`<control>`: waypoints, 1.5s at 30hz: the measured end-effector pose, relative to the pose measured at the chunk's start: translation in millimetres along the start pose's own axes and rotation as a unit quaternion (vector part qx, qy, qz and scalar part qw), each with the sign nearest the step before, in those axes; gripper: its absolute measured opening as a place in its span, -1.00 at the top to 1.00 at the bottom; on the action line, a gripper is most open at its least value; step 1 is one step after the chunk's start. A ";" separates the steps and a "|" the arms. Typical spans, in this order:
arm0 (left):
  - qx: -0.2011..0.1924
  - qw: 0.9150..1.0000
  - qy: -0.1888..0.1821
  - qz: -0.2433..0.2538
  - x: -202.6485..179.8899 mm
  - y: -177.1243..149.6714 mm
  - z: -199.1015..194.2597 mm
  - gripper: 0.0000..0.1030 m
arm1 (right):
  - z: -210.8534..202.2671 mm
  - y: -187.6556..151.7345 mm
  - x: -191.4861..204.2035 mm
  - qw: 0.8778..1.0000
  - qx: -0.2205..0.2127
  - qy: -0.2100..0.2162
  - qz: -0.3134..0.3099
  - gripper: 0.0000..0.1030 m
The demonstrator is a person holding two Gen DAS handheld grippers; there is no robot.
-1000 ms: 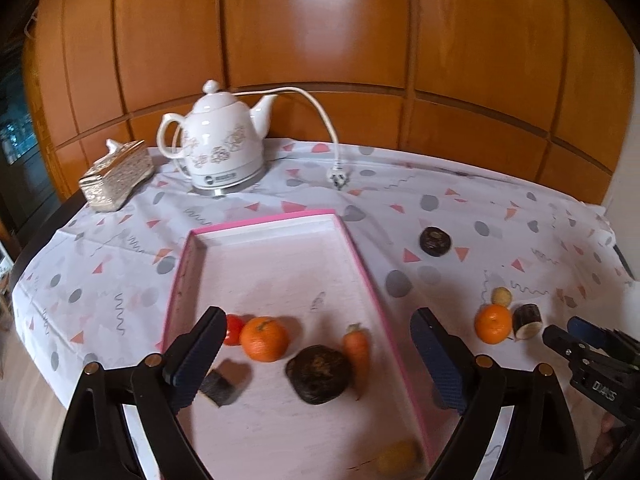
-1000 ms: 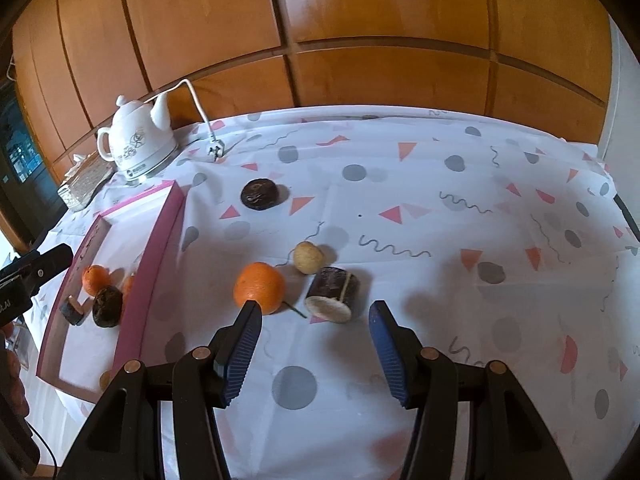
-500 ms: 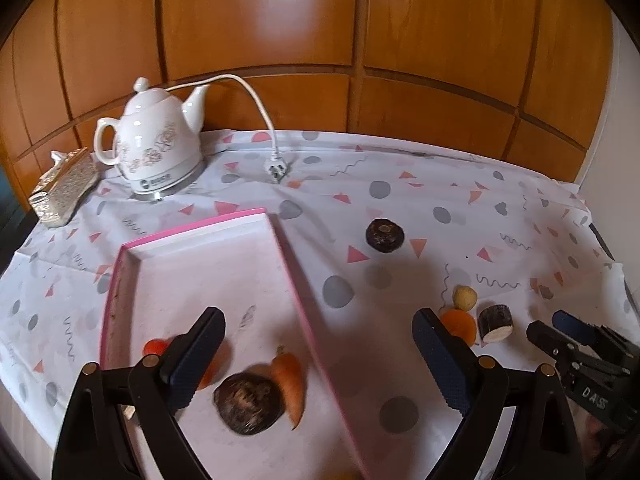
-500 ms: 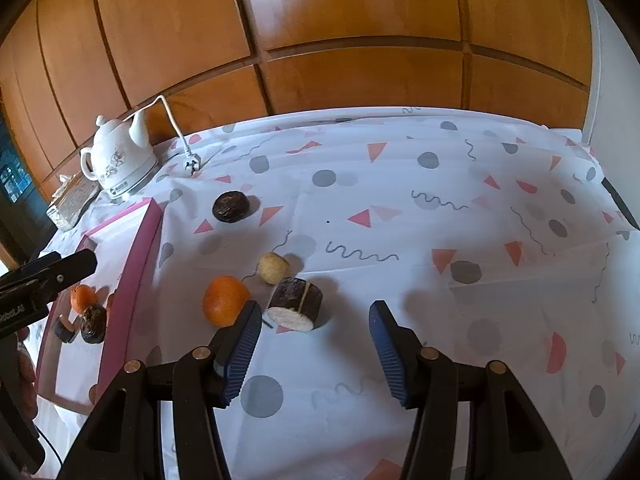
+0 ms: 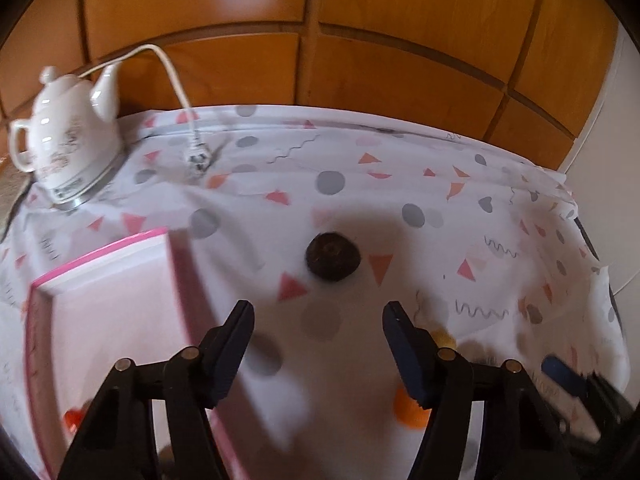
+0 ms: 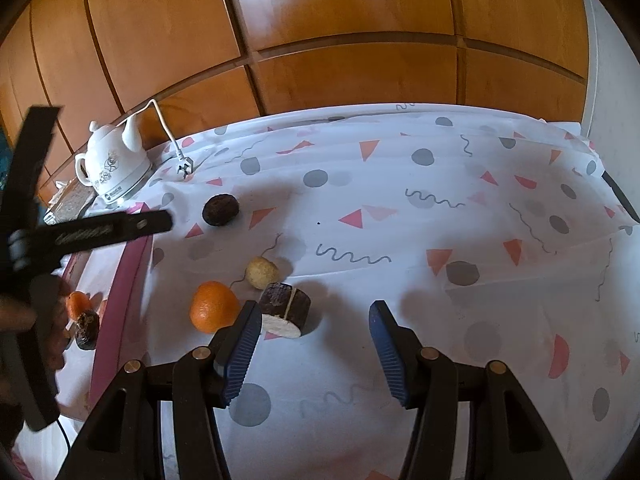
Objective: Organize fruits
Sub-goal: 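Move both grippers back over the cloth toward the remaining produce, then grasp the dark brown round fruit with left while right grasps the wooden slice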
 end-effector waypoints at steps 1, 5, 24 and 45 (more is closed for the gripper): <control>0.003 1.000 -0.001 0.000 -3.0 3.8 5.6 -0.32 | 0.6 -0.2 -1.0 1.000 0.001 0.000 0.001 -0.10; 0.015 1.000 0.013 0.010 -15.4 17.9 32.8 -0.32 | 3.6 -1.3 -3.5 1.000 0.004 0.005 0.006 -0.10; 0.028 0.999 -0.016 -0.027 -9.4 5.3 56.2 0.12 | 35.1 23.5 25.4 0.998 0.020 0.055 -0.036 -0.10; -0.043 0.998 0.003 -0.052 26.5 -24.0 -29.3 0.12 | 97.1 23.5 35.2 0.982 0.133 0.051 -0.124 0.49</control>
Point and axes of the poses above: each gripper's, at about its wrist camera, not at the fingertips, and z roughly the way its jaws point, x to its left, y to its top, the point moved 6 cm from there along z, roughly the way its jaws point, and after that the axes turned 10 degrees about y, right-handed, at the moved point
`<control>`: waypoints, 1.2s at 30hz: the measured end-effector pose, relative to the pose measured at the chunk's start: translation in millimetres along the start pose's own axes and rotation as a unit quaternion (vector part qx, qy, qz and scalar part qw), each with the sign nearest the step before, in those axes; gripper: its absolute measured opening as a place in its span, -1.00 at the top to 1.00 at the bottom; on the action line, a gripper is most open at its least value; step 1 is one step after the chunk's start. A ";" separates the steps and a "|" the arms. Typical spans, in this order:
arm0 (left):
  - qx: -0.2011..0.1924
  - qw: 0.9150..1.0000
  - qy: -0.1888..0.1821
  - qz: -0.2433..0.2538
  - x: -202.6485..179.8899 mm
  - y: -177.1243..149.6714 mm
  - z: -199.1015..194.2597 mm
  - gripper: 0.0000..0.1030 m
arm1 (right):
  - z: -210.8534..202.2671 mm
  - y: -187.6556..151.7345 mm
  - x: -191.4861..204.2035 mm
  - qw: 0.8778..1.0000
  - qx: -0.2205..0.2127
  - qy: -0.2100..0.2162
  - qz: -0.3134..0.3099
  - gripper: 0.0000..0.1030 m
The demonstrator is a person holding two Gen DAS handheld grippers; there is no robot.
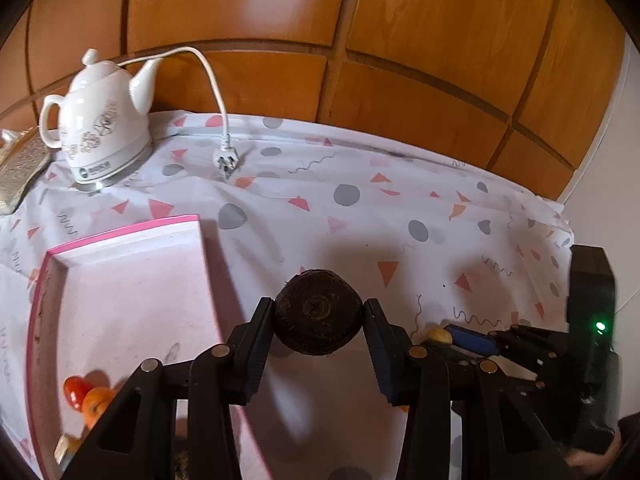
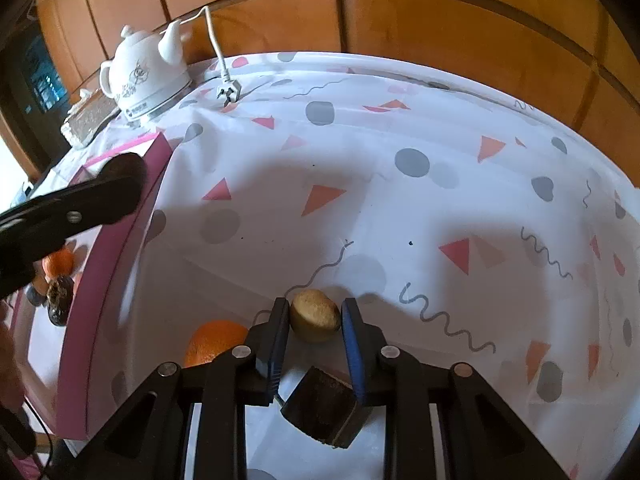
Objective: Organize fruits
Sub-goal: 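Grasp the dark brown round fruit with left while right grasps the wooden slice, then carry both held items over the pink tray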
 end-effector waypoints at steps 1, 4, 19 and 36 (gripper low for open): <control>-0.002 1.000 0.001 -0.001 1.6 -1.0 -2.4 0.12 | 0.0 0.1 0.0 1.000 0.000 0.000 -0.002 0.49; -0.007 1.000 0.005 -0.005 7.1 -4.8 -10.6 0.12 | -1.2 -0.4 -0.8 1.000 -0.003 -0.003 -0.002 0.50; -0.025 0.999 0.029 -0.029 42.1 -24.3 -41.9 0.12 | -11.2 4.1 1.9 0.999 -0.042 -0.024 0.007 0.51; -0.023 0.994 0.072 -0.083 107.4 -42.9 -50.8 0.12 | -40.1 21.4 96.6 0.993 -0.086 0.052 -0.065 0.51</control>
Point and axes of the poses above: each gripper's, at about its wrist camera, not at the fingertips, and z roughly the way its jaws point, x to its left, y to its top, the point moved 6 cm from there along z, roughly the way its jaws point, and after that the axes turned 10 degrees about y, right-handed, at the moved point
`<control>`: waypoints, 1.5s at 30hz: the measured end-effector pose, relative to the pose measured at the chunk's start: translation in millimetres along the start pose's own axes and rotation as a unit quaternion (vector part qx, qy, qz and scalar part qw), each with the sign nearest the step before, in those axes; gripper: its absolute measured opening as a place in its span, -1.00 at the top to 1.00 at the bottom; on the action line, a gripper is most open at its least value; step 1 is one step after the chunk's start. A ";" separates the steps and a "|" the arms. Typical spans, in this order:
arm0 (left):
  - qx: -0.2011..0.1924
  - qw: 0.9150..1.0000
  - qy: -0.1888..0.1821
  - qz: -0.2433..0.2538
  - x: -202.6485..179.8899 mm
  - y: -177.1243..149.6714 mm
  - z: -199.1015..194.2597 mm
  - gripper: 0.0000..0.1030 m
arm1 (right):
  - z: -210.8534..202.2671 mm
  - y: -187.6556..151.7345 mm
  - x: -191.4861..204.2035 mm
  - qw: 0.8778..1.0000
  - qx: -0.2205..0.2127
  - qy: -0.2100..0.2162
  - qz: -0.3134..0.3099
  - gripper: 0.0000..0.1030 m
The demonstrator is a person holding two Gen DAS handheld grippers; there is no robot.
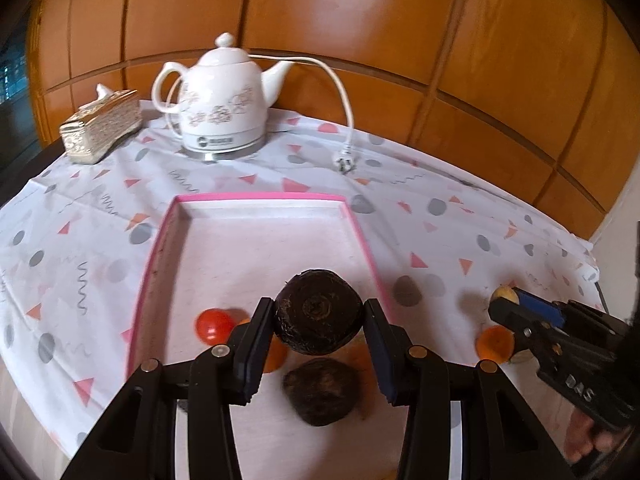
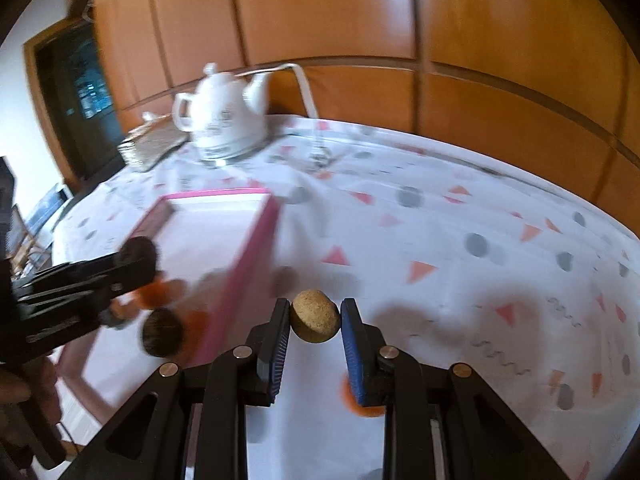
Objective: Organize fruits
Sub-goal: 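Carry both held items over the pink tray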
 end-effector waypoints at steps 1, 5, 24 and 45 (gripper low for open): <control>0.000 1.000 0.002 -0.003 3.2 -0.6 -0.6 0.12 | 0.5 0.0 7.3 1.000 0.000 0.007 -0.004 0.51; -0.004 1.000 0.012 -0.015 17.6 -3.5 -4.2 0.12 | 4.4 -2.3 35.1 0.999 0.003 0.036 -0.016 0.51; -0.011 0.998 0.048 -0.041 50.8 -18.3 -9.2 0.12 | 17.0 -31.6 94.2 0.995 0.029 0.086 -0.036 0.50; -0.004 0.996 0.067 -0.054 66.6 -26.8 -4.4 0.11 | 35.3 -29.7 103.1 0.995 0.041 0.082 -0.027 0.50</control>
Point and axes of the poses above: each gripper's, at about its wrist camera, not at the fingertips, and z roughly the way its jaws point, x to its left, y to its top, the point moved 6 cm from there along z, roughly the way its jaws point, and after that the axes turned 10 degrees about y, right-handed, at the moved point
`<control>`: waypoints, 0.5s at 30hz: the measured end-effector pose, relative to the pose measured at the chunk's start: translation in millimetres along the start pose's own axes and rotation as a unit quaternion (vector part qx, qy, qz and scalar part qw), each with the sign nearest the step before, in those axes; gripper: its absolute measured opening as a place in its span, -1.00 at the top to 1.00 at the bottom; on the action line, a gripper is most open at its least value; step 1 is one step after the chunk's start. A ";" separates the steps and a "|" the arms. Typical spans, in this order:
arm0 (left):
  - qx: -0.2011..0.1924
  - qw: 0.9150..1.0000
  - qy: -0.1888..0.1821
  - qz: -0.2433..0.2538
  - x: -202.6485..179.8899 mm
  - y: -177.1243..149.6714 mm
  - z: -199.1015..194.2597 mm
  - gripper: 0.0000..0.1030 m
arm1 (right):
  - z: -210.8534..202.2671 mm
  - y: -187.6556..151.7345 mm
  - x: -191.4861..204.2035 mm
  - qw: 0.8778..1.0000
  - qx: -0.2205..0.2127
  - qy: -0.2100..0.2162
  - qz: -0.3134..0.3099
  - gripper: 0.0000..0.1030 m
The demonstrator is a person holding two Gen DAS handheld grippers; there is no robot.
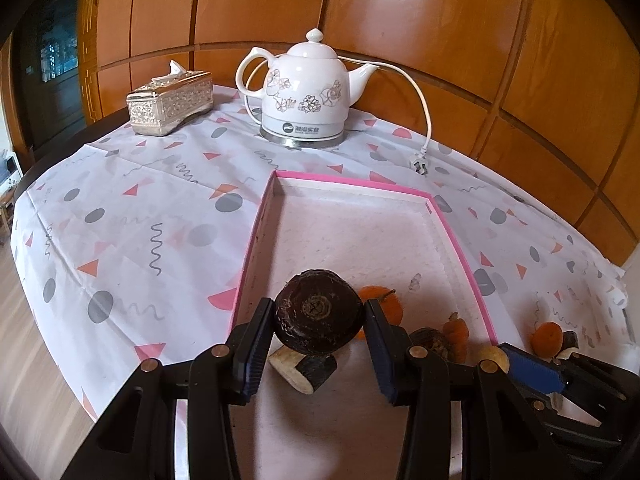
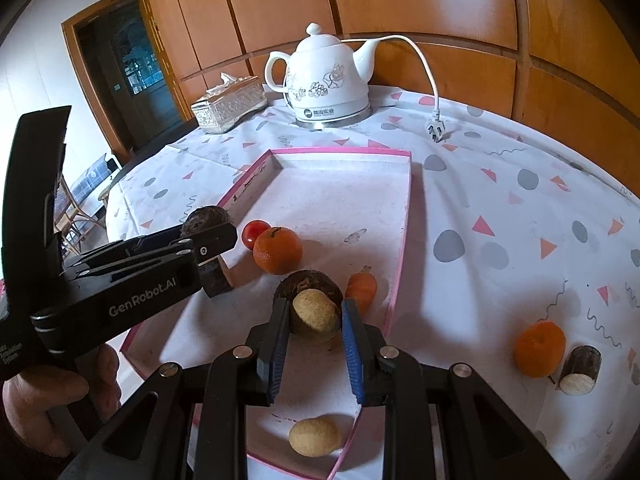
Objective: Organize fruits
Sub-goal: 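Carry both held items over the pink tray, then open both grippers to drop the brown fruit and wooden slice in the tray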
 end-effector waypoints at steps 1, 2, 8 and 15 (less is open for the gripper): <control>0.002 1.000 -0.001 0.000 0.6 -0.5 0.6 0.11 | 1.6 0.0 0.5 1.000 0.001 0.002 0.000 0.50; 0.003 1.000 -0.002 -0.003 1.1 -0.9 1.0 0.11 | 2.6 -0.4 1.1 1.000 0.003 0.008 0.002 0.49; -0.002 1.000 0.000 -0.007 2.9 0.1 0.4 0.05 | 7.5 -4.3 0.0 1.000 0.008 0.010 0.011 0.48; -0.001 1.000 0.001 -0.011 3.7 -0.4 0.4 -0.06 | 5.8 -6.3 -4.8 1.000 0.007 0.004 0.017 0.47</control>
Point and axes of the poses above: each gripper's, at about its wrist camera, not at the fingertips, and z roughly the way its jaws point, x to its left, y to its top, the point moved 6 cm from there along z, roughly the way its jaws point, and after that the axes turned 10 degrees about y, right-handed, at the moved point
